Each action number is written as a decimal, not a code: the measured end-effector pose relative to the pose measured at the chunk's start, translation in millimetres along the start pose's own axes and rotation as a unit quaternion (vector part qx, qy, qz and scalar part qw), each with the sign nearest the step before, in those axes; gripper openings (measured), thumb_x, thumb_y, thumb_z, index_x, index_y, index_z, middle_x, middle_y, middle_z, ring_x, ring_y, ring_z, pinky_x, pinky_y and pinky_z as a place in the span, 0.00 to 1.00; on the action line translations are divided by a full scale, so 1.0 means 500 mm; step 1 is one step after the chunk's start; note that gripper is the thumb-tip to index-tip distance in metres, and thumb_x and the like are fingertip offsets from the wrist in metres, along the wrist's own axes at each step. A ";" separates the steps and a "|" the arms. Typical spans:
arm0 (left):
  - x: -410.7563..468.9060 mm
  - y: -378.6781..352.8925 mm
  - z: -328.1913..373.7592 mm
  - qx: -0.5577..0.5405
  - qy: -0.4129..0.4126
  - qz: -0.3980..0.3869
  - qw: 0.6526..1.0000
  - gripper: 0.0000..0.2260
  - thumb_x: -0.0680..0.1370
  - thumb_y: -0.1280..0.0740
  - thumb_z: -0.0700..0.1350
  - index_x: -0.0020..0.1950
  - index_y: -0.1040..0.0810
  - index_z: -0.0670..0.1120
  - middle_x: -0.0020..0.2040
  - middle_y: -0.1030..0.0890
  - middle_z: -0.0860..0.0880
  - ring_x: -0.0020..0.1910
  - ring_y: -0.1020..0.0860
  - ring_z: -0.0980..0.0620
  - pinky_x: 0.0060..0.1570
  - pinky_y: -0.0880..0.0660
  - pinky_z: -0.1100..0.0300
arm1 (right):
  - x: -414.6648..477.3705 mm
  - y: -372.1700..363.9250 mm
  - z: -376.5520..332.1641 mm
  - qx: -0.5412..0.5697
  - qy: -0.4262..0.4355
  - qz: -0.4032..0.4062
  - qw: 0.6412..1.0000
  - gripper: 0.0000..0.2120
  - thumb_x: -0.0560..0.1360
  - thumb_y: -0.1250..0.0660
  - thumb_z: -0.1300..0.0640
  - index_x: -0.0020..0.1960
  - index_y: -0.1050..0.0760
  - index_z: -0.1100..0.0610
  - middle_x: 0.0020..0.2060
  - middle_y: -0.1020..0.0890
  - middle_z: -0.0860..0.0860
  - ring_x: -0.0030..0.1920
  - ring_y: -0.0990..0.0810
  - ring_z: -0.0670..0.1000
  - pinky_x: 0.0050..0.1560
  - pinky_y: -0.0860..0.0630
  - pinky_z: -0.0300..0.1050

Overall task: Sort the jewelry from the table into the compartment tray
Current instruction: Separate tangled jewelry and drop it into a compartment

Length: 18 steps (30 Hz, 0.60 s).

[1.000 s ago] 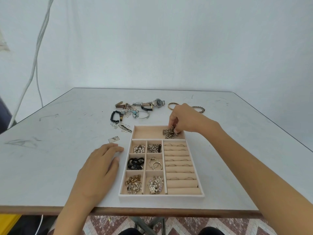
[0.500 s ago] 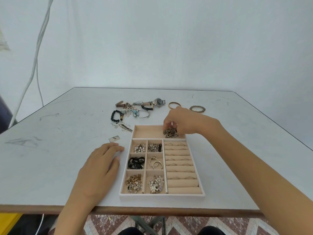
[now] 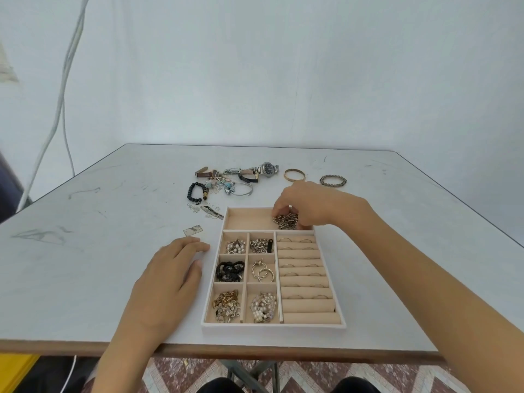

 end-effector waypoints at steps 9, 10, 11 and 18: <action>0.000 0.000 0.002 0.000 -0.003 -0.002 1.000 0.15 0.80 0.43 0.43 0.65 0.26 0.53 0.66 0.30 0.58 0.66 0.33 0.57 0.60 0.35 0.62 | 0.005 -0.004 -0.004 0.002 0.002 -0.007 1.000 0.23 0.70 0.39 0.74 0.58 0.21 0.56 0.47 0.23 0.51 0.45 0.26 0.50 0.41 0.28 0.41; 0.000 0.001 0.002 0.000 -0.002 -0.002 1.000 0.15 0.80 0.43 0.43 0.65 0.26 0.53 0.66 0.30 0.58 0.66 0.33 0.57 0.60 0.36 0.62 | 0.004 -0.002 -0.004 0.004 0.004 -0.006 1.000 0.23 0.70 0.39 0.74 0.58 0.21 0.56 0.45 0.24 0.49 0.44 0.26 0.49 0.39 0.28 0.41; -0.001 0.002 0.003 0.001 0.000 0.000 1.000 0.15 0.80 0.43 0.43 0.65 0.26 0.53 0.66 0.30 0.58 0.66 0.33 0.57 0.60 0.36 0.62 | 0.002 -0.001 -0.004 0.007 0.007 -0.005 1.000 0.23 0.70 0.39 0.74 0.58 0.21 0.55 0.45 0.24 0.49 0.44 0.26 0.49 0.39 0.28 0.40; 0.000 0.001 0.002 -0.001 0.003 -0.002 1.000 0.15 0.80 0.43 0.44 0.65 0.27 0.54 0.67 0.31 0.59 0.66 0.33 0.57 0.60 0.35 0.61 | 0.000 -0.005 -0.004 0.019 0.020 0.000 1.000 0.22 0.69 0.35 0.71 0.55 0.19 0.49 0.43 0.24 0.46 0.44 0.23 0.49 0.42 0.23 0.44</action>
Point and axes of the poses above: each hand's wrist, its own x-axis towards the middle knuckle, its own y-axis out of the back of the hand, z = x × y, the point moved 4 cm from there along x, towards the middle knuckle
